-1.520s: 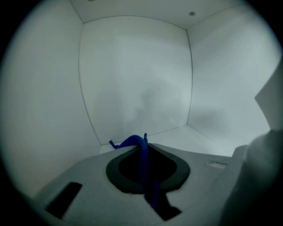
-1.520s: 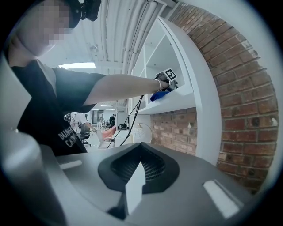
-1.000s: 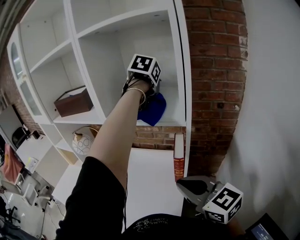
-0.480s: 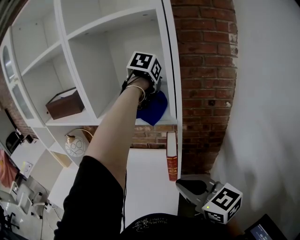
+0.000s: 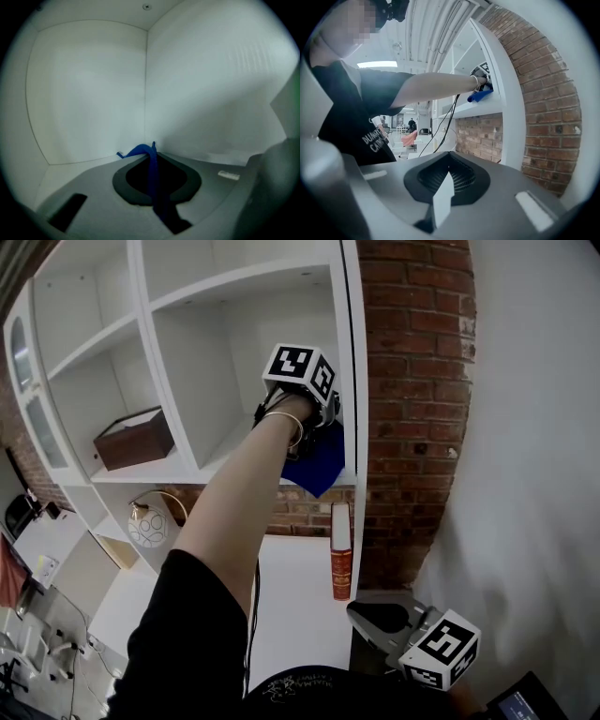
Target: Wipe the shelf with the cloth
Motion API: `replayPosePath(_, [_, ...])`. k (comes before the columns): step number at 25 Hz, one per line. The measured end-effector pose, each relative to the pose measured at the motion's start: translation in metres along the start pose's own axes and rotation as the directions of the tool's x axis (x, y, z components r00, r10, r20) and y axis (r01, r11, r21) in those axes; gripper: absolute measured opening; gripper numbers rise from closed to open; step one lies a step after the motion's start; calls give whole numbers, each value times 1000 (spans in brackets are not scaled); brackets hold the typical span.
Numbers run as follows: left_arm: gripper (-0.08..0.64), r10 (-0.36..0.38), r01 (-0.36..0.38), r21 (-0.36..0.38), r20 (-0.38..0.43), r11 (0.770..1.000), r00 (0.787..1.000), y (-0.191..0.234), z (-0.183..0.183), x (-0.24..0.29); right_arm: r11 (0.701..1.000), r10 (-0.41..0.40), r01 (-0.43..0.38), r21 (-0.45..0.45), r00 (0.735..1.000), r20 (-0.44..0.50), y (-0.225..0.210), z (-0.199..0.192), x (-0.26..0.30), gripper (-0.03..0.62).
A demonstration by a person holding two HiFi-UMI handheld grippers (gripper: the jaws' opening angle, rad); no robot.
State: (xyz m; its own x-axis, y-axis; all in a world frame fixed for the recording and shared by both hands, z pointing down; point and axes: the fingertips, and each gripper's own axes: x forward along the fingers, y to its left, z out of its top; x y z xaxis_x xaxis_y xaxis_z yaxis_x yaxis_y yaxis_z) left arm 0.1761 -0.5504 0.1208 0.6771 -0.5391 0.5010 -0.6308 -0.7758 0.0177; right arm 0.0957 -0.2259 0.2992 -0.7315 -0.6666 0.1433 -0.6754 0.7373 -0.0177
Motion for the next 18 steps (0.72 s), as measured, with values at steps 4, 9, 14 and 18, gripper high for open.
replayPosePath(4, [21, 78, -79, 49, 20, 996, 997, 13, -3, -25, 1000, -8, 8, -14, 1000, 6, 4, 2, -7, 9])
replayPosePath(9, [21, 284, -282, 157, 12, 946, 959, 51, -13, -79, 996, 67, -69, -60, 997, -23, 27, 5, 5, 8])
replayPosePath(14, [21, 348, -340, 149, -32, 929, 937, 75, -42, -105, 986, 123, -128, -105, 991, -50, 46, 7, 12, 8])
replayPosePath(18, [21, 335, -328, 91, -74, 940, 939, 82, -60, -110, 984, 128, -134, -118, 990, -54, 49, 7, 10, 9])
